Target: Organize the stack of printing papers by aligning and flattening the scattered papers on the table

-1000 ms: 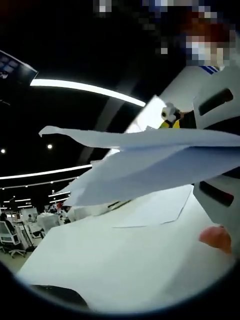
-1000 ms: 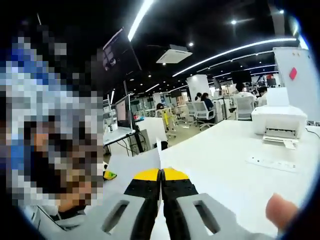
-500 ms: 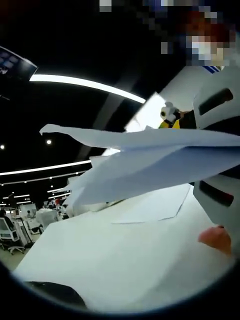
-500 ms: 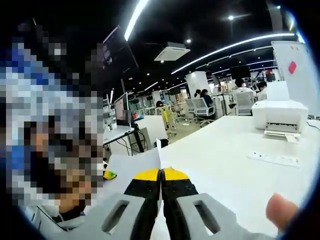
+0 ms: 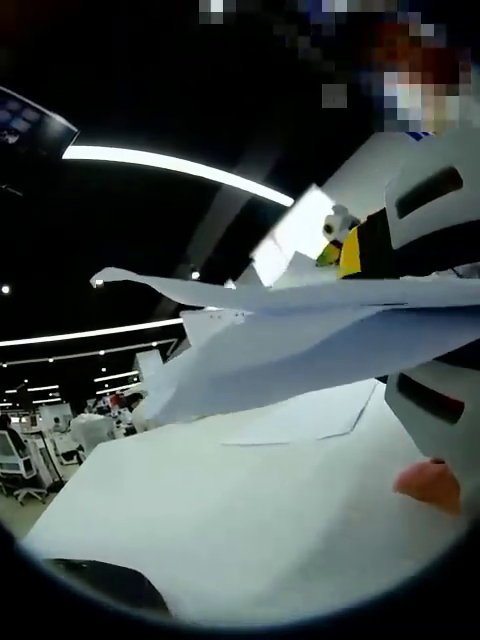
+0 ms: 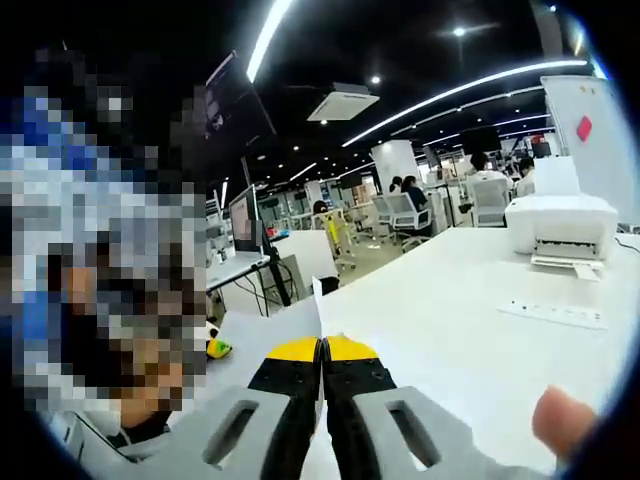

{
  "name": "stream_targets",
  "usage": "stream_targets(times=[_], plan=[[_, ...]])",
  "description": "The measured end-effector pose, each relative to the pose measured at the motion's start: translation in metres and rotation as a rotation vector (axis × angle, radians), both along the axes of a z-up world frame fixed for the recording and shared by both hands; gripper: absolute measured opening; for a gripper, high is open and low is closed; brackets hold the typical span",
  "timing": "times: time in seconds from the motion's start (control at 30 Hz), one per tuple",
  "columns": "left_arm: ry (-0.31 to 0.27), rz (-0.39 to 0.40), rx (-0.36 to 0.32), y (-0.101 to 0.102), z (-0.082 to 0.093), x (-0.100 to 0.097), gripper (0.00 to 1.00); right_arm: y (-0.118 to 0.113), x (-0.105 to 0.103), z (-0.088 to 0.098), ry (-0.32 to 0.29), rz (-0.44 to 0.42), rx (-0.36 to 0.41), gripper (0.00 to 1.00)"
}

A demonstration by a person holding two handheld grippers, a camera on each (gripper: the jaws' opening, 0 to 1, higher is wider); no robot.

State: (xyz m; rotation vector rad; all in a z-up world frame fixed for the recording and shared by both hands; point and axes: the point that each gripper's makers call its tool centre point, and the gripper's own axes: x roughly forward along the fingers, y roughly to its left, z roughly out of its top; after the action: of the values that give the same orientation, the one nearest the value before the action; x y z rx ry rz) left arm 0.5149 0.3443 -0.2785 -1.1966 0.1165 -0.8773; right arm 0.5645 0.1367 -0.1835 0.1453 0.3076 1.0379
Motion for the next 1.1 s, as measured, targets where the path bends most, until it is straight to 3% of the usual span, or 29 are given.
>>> stream_targets(times=[0.13, 0.43, 1.1], plan=[[0.003, 0.0, -0.001, -0.001, 0.0, -0.001, 0.15, 0.002, 0.004, 0.006, 0.012, 0.006, 0.025, 0.0], [0.002, 0.0, -0.003, -0.002, 0.0, -0.002, 0.15, 0.019, 0.002, -0.004, 0.02, 0.019, 0.003, 0.0], [0.002, 0.003, -0.009, 0.004, 0.0, 0.003, 0.15, 0.059, 0.014, -0.025, 0.128, 0.041, 0.021, 0.0]])
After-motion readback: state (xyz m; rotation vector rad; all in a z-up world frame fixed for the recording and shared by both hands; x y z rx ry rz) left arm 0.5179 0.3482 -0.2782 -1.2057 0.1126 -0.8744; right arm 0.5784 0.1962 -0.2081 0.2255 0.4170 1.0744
